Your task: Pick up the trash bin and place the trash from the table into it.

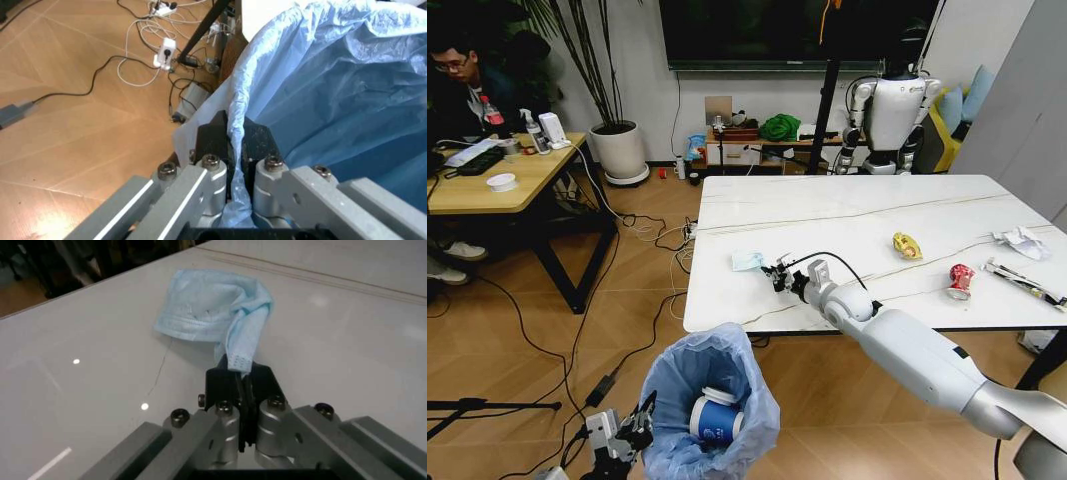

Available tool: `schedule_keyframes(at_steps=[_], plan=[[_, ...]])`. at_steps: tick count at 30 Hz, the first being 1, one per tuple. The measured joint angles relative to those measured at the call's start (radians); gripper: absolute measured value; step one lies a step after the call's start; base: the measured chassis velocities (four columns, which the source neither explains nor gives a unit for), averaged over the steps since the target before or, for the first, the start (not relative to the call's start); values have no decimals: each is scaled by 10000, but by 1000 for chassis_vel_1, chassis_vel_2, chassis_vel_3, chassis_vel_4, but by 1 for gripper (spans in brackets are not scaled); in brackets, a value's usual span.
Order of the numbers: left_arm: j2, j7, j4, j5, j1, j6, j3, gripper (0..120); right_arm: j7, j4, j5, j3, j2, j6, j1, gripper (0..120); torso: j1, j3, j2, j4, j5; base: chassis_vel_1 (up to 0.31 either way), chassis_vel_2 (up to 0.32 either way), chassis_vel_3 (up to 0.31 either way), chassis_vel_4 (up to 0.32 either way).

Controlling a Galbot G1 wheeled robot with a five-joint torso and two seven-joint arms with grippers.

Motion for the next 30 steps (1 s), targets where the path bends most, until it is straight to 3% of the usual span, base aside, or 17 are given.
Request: schedule_keyframes(at_steps=[10, 21, 23, 30], plan=[[1014, -29, 274, -548, -117, -110, -19, 0, -259, 848, 394, 837, -938, 172, -324, 0, 0, 0, 0, -2, 2, 0, 0, 0, 0], [1219, -8, 145, -718, -272, -146, 113, 0, -727, 2921, 1050, 1204, -2348, 718, -732, 0, 0, -1, 1, 0, -2, 0, 0, 0, 0], [1382, -18, 214, -716, -313, -142, 291, 0, -961, 3356, 1065, 1593, -2978, 874, -1079, 0, 0, -1, 1, 0, 3, 0, 0, 0, 0], [1836, -102, 724, -835, -753, -109, 749, 0, -1412, 3861, 1051, 2881, -4011, 1322, -2032, 0, 0, -1, 1, -1, 1, 0, 0, 0, 0]])
